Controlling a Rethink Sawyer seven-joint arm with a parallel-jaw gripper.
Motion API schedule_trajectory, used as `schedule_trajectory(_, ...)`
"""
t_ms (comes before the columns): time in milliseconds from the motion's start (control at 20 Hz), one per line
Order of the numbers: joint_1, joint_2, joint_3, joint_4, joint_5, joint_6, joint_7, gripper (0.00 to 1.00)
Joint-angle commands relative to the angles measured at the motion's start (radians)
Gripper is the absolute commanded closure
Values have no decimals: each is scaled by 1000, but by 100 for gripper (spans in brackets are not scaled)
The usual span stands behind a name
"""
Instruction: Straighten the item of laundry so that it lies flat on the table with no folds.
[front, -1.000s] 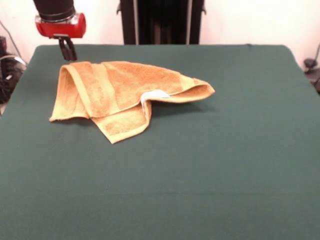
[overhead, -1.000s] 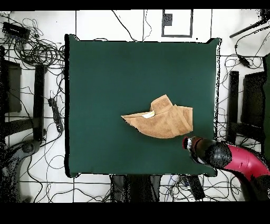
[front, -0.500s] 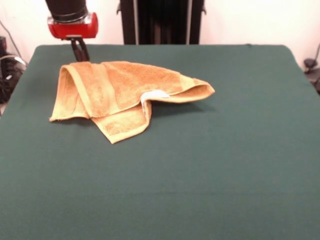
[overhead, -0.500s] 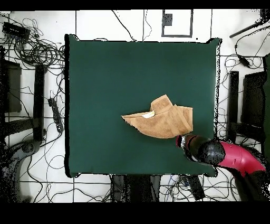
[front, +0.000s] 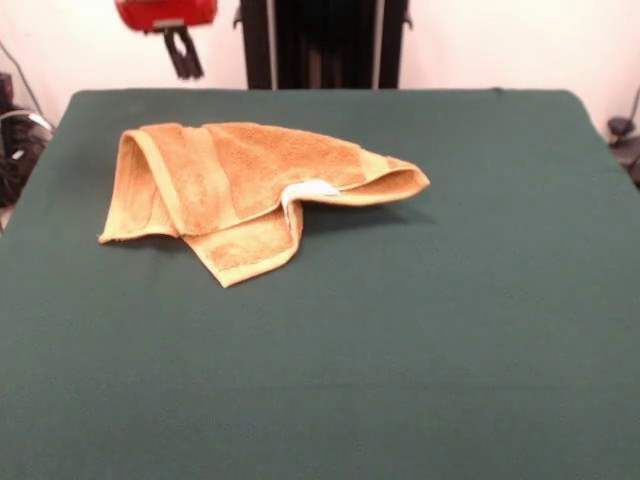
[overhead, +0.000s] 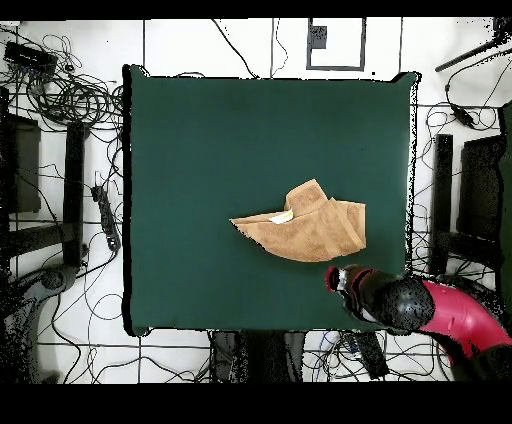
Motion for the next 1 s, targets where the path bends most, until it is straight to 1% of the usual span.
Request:
schedule_trajectory(50, -49, -141, 186, 224, 107, 133, -171, 100)
schedule_trajectory(150, -70, -171, 212, 253, 133, 147, -172, 100)
schedule_trajectory(250, -113, -216, 269, 288, 186, 144, -183, 100)
schedule_trajectory(300, -123, -222, 284, 288, 199, 149, -181, 100)
schedule_trajectory(350, -116, -207, 279, 271, 195, 150, -164, 100)
schedule_trajectory(500, -46, -100, 232, 158, 137, 135, -103, 100)
schedule_trajectory(600, -12, -34, 213, 100, 117, 92, -73, 100)
schedule_trajectory(700, 16, 15, 201, 52, 114, 66, -54, 100)
schedule_trajectory(800, 58, 54, 173, -8, 108, 85, -34, 100)
schedule_trajectory(1000, 127, 160, 126, -127, 88, 75, -10, 100)
